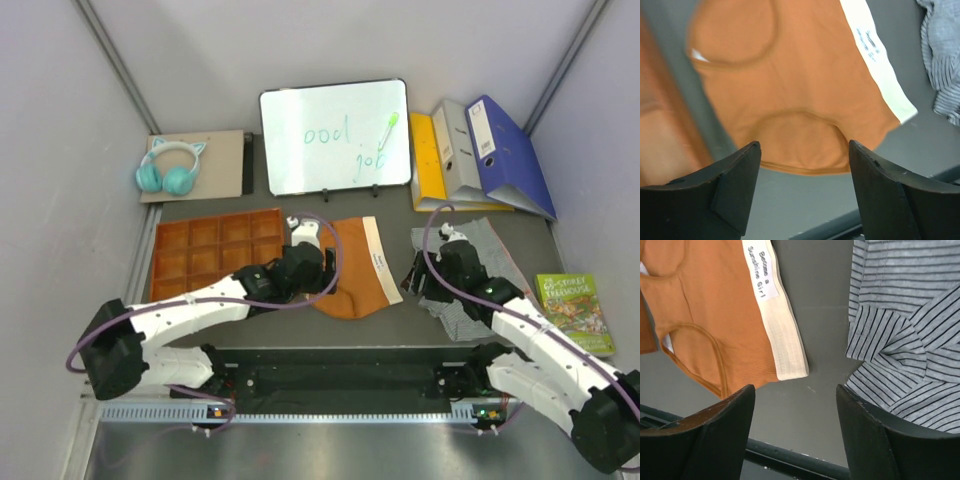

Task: Roll the underwear
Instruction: Fold the underwear at the center of the board.

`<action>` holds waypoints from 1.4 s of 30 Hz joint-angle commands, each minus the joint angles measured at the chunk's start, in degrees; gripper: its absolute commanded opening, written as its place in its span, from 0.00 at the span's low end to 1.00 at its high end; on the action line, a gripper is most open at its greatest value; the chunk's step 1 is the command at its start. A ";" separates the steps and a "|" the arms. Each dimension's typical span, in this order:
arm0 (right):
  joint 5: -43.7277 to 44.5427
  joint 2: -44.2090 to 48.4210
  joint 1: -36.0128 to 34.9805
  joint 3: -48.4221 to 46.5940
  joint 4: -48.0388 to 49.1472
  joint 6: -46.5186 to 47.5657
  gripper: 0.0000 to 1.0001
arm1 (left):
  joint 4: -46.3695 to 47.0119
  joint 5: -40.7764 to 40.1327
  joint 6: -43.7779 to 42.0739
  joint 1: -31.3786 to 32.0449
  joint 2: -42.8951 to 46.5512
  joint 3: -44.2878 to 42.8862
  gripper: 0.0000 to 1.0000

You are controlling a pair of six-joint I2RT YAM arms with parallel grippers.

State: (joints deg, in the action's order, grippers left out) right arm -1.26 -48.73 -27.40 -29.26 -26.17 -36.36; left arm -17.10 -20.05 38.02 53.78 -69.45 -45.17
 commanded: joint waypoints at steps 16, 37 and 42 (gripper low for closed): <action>1.52 -9.19 -4.95 3.50 7.71 -6.36 0.54 | 18.59 6.17 5.93 8.71 -18.44 -3.52 0.64; -0.94 -15.25 -5.56 4.03 12.55 -7.15 0.39 | 26.95 9.77 0.39 11.79 -23.01 0.43 0.58; -1.64 -15.52 -5.56 4.21 13.16 -7.06 0.33 | 25.98 9.68 -0.93 12.31 -23.45 1.31 0.58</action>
State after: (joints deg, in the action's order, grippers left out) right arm -1.98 -63.72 -32.14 -25.50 -15.62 -43.29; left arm 6.35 -10.90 39.22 65.43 -93.45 -44.69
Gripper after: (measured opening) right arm 0.355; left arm 0.582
